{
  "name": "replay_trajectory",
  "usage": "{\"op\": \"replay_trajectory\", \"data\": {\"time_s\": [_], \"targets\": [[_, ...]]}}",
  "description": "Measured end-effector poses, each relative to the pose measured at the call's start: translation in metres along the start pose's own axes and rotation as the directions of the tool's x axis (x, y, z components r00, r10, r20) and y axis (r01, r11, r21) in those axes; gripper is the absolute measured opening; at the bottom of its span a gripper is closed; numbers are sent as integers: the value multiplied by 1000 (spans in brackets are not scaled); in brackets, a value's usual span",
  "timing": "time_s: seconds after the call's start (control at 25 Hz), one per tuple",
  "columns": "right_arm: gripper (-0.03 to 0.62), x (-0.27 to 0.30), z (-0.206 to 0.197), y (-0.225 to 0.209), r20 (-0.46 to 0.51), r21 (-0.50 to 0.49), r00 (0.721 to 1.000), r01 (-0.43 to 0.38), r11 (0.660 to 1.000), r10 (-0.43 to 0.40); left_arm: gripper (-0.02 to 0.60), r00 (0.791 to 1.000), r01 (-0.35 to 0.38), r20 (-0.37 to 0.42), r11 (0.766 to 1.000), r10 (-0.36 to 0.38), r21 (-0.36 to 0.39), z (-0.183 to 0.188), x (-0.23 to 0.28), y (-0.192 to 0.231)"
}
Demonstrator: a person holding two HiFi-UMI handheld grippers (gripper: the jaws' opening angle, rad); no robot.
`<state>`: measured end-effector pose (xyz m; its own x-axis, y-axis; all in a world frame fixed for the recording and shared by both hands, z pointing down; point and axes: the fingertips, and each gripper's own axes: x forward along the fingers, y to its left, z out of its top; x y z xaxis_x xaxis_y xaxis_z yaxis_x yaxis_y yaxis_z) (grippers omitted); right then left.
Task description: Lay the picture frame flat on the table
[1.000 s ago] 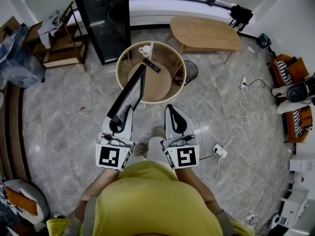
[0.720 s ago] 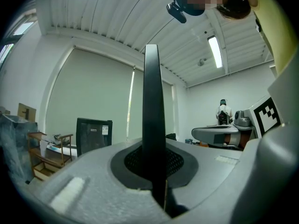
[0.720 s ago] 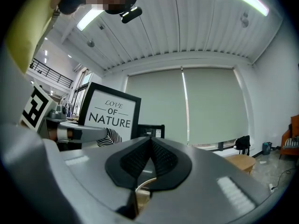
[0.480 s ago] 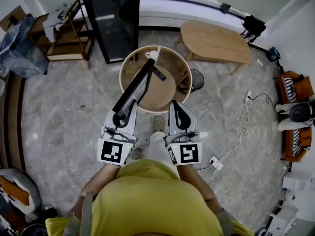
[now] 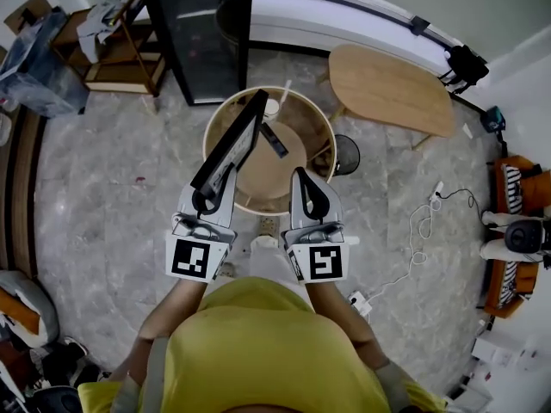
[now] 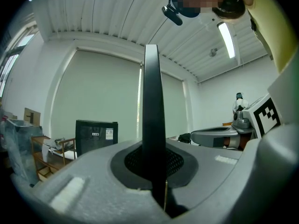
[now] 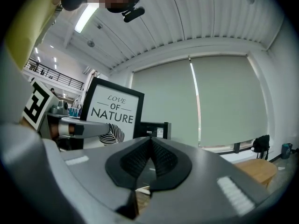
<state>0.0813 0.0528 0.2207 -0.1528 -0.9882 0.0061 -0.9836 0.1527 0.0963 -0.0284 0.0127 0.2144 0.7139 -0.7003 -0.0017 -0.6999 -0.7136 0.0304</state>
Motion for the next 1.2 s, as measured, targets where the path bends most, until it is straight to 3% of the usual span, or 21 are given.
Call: {"op": "replay_trajectory", "data": {"time_s": [0.4, 0.68, 0.92, 1.2], "targets": [[-3, 55, -19, -55, -21, 30, 990, -135, 990, 136, 8, 994, -102, -28, 995, 102, 0, -9, 66, 5], [-3, 78, -39, -69, -47, 58, 975, -216, 975, 219, 8, 990, -129, -57, 991, 127, -21, -25, 89, 4], [-3, 92, -57, -63, -71, 85, 962, -259, 962, 265, 8, 990, -91, -112, 994, 84, -66, -50, 94, 9], [8, 114, -86, -52, -134, 107, 945, -285, 952, 298, 8, 989, 6, -143, 991, -25, -133, -73, 109, 21]]}}
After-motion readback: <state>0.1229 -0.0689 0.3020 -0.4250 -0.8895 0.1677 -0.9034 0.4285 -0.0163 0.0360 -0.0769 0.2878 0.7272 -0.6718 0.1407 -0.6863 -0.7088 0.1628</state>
